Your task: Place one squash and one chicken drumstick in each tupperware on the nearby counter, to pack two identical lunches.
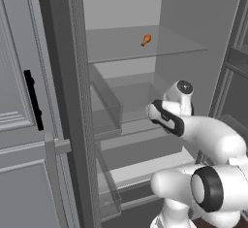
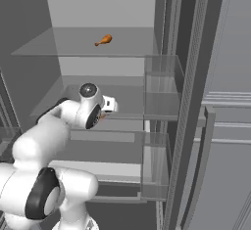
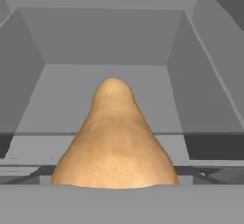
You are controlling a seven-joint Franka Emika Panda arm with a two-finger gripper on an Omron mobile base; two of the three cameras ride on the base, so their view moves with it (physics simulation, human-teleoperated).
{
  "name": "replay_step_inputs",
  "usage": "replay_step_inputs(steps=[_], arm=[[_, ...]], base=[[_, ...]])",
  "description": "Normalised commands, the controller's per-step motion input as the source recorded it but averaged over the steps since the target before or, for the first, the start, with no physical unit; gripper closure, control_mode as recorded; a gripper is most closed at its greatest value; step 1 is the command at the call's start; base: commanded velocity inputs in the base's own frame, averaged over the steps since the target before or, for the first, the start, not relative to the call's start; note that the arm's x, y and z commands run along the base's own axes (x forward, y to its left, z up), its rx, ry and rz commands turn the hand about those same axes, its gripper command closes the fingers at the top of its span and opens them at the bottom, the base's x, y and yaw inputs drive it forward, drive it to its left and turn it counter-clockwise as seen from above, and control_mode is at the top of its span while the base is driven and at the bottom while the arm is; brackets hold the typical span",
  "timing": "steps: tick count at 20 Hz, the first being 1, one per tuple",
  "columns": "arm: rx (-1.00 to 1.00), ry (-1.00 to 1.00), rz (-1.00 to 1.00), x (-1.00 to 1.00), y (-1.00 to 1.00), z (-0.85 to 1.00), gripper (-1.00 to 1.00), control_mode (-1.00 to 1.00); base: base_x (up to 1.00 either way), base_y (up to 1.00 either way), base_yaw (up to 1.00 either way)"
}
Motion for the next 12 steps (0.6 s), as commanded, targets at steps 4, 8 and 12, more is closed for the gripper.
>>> replay_step_inputs(steps=[4,8,12], arm=[[0.00,0.00,0.08,-1.00,0.08,0.98,1.00,-1.00],[0.00,0.00,0.05,-1.00,0.18,0.83,1.00,-1.00],[0.00,-0.09,0.00,-1.00,0.03,0.29,1.00,-1.00]], base=[[0.00,0.00,0.00],[0.00,0.00,0.00],[0.00,0.00,0.00]])
